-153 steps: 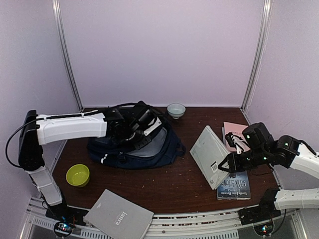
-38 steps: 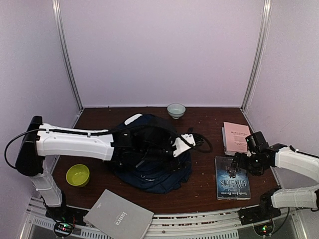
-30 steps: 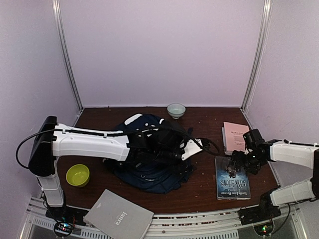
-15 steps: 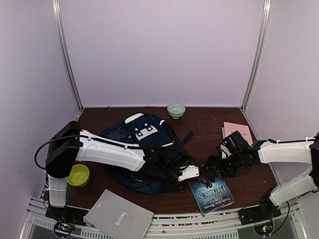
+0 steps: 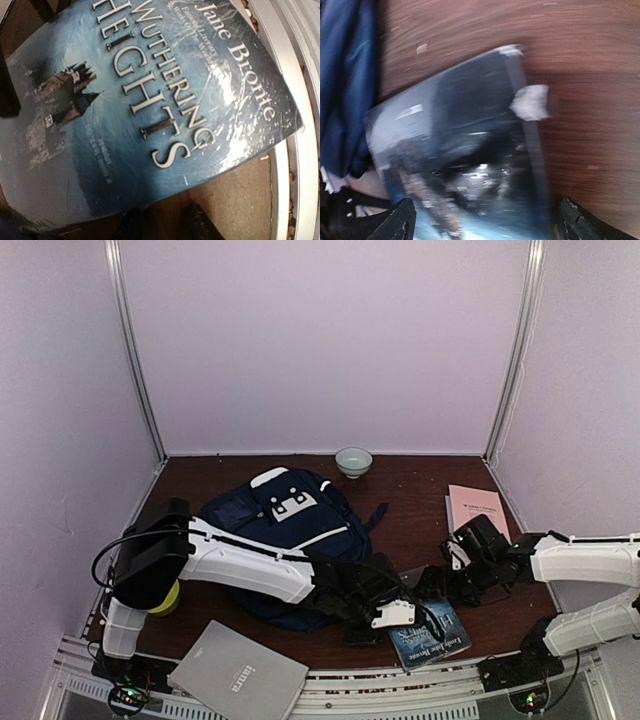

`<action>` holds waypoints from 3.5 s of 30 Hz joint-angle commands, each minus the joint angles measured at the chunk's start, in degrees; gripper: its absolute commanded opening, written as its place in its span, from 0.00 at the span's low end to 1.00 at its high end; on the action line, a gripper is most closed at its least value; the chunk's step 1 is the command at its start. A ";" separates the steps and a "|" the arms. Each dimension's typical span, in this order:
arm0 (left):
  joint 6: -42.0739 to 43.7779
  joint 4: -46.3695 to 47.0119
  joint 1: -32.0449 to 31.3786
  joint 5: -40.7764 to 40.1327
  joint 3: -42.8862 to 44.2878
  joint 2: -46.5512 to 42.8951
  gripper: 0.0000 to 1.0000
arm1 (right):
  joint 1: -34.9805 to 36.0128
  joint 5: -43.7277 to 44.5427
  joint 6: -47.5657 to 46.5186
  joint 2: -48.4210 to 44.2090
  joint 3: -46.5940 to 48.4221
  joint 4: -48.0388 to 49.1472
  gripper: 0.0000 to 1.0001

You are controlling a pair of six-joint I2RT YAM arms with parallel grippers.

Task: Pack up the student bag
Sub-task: Pick up the book from the center of the board, then pass from the right arm to the left

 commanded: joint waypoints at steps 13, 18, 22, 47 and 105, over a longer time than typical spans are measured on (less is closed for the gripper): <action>-4.64 10.94 3.96 -4.85 -6.59 -1.12 0.34 | 5.91 -25.08 21.61 -10.98 -9.73 37.37 0.85; -5.11 12.79 4.64 -5.64 -7.28 -1.90 0.35 | 7.99 -23.25 22.84 -13.66 -10.24 34.38 0.82; -5.88 14.33 5.42 -4.87 -7.50 -2.11 0.37 | 9.06 -21.97 24.80 -16.56 -11.36 34.43 0.80; -19.21 27.52 12.80 8.93 -12.31 -2.44 0.39 | 16.28 -14.27 34.65 -16.82 -14.74 50.50 0.56; -5.73 -7.74 15.36 31.50 -5.59 -38.02 0.00 | 31.61 -5.05 -39.69 -9.41 33.71 -11.03 0.00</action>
